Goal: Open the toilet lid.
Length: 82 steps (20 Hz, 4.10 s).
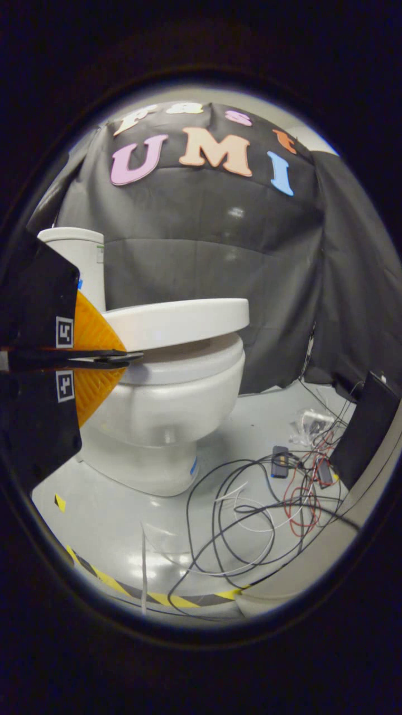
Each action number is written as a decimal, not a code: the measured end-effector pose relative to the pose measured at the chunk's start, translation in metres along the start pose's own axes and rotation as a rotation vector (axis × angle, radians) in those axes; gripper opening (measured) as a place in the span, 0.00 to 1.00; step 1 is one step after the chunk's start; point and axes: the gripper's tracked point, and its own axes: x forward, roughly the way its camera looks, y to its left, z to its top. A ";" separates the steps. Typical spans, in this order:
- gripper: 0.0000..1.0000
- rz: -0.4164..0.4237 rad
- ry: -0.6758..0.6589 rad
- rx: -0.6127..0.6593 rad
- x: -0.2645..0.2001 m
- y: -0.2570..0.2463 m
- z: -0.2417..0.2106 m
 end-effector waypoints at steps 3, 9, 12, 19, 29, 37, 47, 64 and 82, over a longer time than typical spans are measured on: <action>0.00 0.009 -0.013 -0.042 -0.012 0.019 -0.001; 0.00 0.024 -0.027 -0.156 -0.027 0.062 -0.010; 0.00 0.014 -0.031 -0.237 -0.032 0.080 -0.014; 0.01 -0.029 -0.042 -0.449 -0.043 0.115 -0.026; 0.00 -0.025 -0.086 -0.514 -0.049 0.139 -0.038; 0.00 -0.025 -0.104 -0.608 -0.056 0.164 -0.055; 0.00 -0.016 -0.104 -0.757 -0.060 0.201 -0.088; 0.00 0.043 -0.083 -1.069 -0.060 0.252 -0.179; 0.01 0.095 -0.087 -1.287 -0.045 0.265 -0.263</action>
